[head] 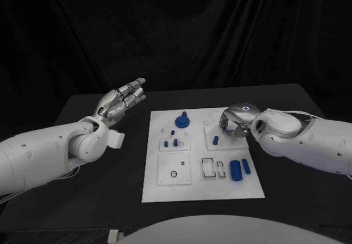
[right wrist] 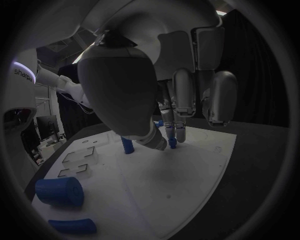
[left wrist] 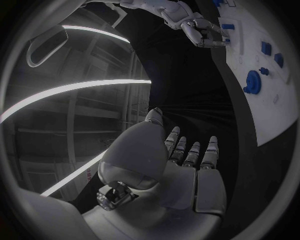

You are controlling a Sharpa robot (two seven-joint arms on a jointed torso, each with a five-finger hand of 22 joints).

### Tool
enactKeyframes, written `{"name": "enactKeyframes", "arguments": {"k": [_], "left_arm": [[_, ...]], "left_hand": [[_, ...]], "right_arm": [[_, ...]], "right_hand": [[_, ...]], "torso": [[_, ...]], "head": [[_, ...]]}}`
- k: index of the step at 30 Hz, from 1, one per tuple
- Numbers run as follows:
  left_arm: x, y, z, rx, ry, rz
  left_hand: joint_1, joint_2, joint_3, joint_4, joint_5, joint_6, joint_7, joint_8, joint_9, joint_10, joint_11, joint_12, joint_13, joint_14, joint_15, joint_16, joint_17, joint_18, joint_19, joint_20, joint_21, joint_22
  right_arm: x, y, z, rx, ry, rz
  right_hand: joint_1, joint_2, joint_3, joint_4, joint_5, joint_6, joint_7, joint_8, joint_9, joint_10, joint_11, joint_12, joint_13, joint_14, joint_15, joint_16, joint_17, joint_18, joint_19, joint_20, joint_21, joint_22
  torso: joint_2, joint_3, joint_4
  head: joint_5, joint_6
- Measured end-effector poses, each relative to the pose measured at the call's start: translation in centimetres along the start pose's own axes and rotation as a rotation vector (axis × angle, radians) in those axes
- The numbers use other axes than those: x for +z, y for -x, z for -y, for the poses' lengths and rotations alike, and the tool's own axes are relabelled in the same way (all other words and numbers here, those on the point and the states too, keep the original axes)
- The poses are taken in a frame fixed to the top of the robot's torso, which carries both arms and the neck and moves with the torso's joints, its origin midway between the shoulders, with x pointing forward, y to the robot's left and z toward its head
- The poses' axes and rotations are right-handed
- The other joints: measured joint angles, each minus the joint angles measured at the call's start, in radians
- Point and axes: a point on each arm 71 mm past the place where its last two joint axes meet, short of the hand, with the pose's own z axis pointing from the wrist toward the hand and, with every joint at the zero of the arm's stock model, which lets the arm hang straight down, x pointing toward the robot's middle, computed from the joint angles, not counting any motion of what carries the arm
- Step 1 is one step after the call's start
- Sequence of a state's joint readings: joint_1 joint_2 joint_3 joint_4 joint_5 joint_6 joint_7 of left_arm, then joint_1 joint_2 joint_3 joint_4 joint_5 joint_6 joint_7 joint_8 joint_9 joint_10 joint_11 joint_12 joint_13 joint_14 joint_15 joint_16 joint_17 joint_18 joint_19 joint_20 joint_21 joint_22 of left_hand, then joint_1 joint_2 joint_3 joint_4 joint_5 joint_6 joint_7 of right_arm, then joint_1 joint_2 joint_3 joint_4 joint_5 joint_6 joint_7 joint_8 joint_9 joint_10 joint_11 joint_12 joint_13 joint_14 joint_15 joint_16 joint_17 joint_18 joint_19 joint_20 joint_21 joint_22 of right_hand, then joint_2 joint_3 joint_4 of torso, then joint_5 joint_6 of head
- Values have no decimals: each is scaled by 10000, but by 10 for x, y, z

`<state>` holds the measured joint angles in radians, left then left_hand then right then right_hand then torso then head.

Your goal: Assemble the parts on the task board

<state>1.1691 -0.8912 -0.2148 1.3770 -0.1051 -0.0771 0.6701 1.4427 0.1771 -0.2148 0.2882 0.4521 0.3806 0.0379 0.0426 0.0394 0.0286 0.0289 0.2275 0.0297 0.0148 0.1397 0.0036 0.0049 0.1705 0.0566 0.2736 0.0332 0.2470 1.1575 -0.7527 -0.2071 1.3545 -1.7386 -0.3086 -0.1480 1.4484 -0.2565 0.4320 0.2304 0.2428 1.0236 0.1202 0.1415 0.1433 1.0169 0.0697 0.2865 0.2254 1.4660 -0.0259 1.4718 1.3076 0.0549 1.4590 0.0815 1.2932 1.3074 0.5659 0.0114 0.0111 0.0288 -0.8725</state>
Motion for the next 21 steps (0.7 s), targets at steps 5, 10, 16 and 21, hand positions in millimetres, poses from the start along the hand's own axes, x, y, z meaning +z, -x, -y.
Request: {"name": "enactKeyframes", "arguments": {"k": [5,10,16,21], "left_arm": [[0,-1,0,-23,1,-30],[0,-1,0,-44,5,-55],[0,0,-1,-65,16,-76],[1,-1,-1,-83,25,-101]], "left_hand": [[103,-24,-55,0,95,54,54,0,4,0,0,0,0,89,88,48,35,0,54,54,47,127],[151,22,-56,0,146,54,54,0,9,34,34,39,8,144,143,110,56,-1,90,90,49,237],[290,-23,-55,0,243,136,135,0,22,74,74,92,11,323,321,192,100,-1,287,176,168,503],[392,-33,-55,0,299,191,189,0,22,74,74,127,18,358,357,265,111,-1,372,187,227,594]], "right_arm": [[1,-2,1,31,28,35],[2,-3,2,70,58,130],[1,-2,3,187,167,335],[-1,0,3,293,291,597]], "right_hand": [[41,-40,329,-190,674,215,-3,135,155,175,-2,81,-32,0,0,0,0,0,27,27,21,0],[81,-80,656,-435,1125,267,18,214,299,247,-1,184,-60,-9,66,0,-1,-1,27,27,111,0],[83,-82,1033,-696,1485,490,16,450,494,576,-35,348,-67,-9,66,70,-1,-2,62,62,235,0],[103,-65,1234,-902,1513,718,-38,657,670,891,-110,471,-67,-9,66,70,-2,-2,62,62,304,0]], "torso": [[0,0,-1],[-3,0,-1],[-2,-1,-1],[-1,-1,-1]], "head": [[9,0],[13,0],[-2,0],[-13,0]]}}
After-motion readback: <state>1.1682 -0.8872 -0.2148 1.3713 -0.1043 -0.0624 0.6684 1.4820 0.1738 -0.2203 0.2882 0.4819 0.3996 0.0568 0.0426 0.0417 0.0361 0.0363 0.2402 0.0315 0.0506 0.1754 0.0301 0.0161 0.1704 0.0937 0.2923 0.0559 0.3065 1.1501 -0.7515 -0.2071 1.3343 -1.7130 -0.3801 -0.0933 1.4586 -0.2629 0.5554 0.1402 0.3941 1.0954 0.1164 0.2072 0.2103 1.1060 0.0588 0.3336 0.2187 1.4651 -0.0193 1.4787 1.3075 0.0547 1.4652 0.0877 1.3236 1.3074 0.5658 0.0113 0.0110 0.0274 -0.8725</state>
